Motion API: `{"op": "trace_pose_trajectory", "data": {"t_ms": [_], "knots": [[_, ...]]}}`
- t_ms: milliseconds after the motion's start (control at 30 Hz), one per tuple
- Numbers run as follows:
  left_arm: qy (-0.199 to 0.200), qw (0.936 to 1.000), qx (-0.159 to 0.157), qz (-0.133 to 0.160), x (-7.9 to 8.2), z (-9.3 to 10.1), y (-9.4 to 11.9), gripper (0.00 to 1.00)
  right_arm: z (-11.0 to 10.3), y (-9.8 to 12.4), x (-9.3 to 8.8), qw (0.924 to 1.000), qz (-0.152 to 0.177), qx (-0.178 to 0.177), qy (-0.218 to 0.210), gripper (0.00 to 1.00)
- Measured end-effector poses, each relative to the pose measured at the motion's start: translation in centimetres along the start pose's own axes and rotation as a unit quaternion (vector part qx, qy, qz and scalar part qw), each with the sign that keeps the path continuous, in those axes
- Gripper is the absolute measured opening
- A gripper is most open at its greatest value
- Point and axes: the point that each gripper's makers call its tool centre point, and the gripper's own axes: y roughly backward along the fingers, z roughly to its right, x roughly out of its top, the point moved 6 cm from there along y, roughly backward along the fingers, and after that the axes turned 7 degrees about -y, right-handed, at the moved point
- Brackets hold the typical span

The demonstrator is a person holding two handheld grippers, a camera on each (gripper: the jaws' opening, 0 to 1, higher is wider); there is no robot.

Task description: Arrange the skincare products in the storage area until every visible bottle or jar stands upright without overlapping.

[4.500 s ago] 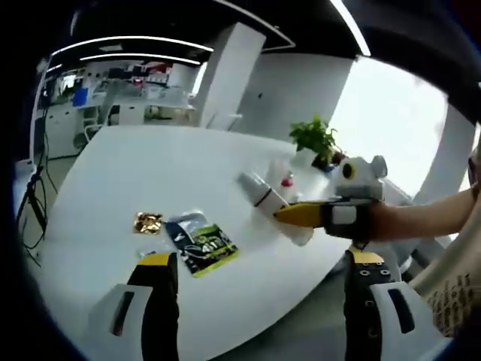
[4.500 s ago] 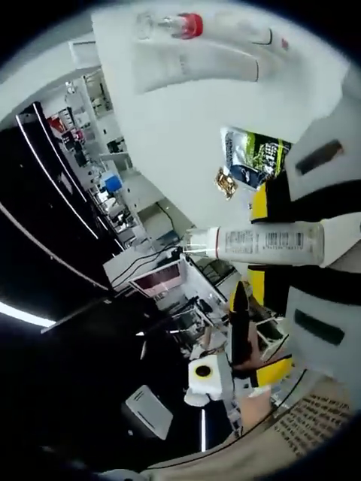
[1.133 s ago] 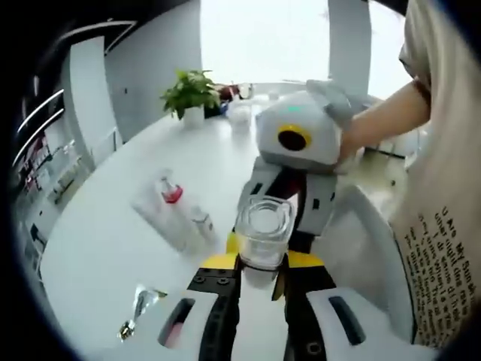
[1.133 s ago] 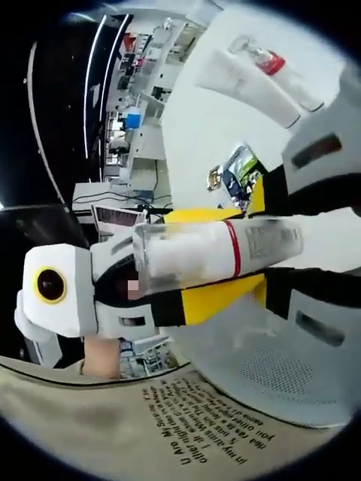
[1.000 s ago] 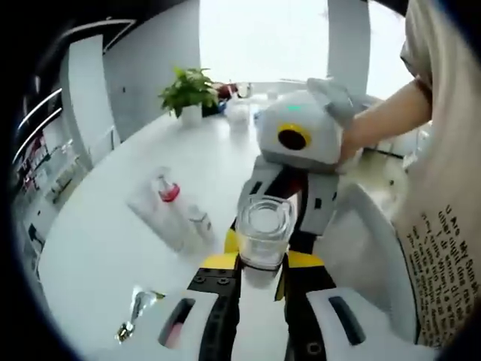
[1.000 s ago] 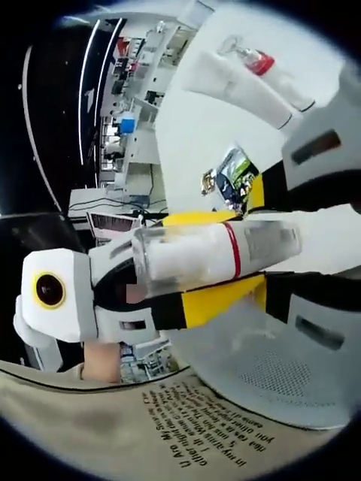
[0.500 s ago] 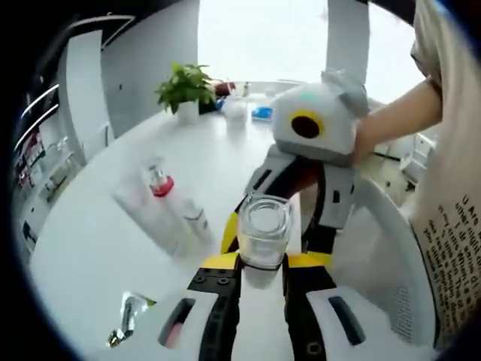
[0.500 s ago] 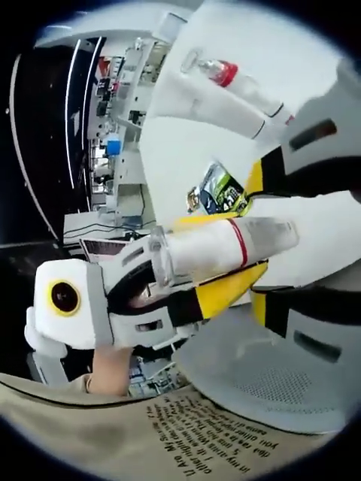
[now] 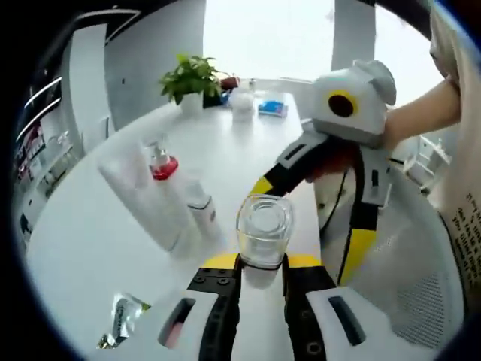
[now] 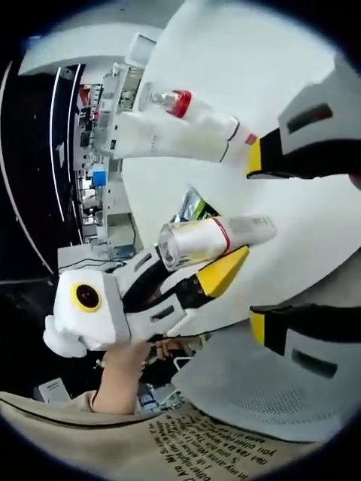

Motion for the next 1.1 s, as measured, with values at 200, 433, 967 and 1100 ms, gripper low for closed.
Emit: {"op": "trace_pose_trajectory", "data": {"t_ms": [200, 433, 967, 1100], "knots": [[-0.005, 1.0000, 0.000, -0.006, -0.3, -1.1, -1.0, 0.17, 0.6, 0.6, -0.3, 0.9997, 0.003, -0.020, -0.015, 0.76], [-0.004, 1.0000, 0.003, -0.005, -0.5, -2.6, -1.8, 0.17, 1.2, 1.4, -0.9, 0.9983, 0.009, -0.046, -0.037, 0.82], [-0.005, 1.0000, 0.006, -0.003, -0.5, -4.9, -3.0, 0.17, 2.3, 2.3, -1.1, 0.9916, 0.027, -0.106, -0.069, 0.95], [-0.008, 0.9999, 0.008, -0.001, -0.2, -5.6, -3.4, 0.17, 2.7, 2.6, -1.1, 0.9889, 0.034, -0.122, -0.078, 0.98]]}}
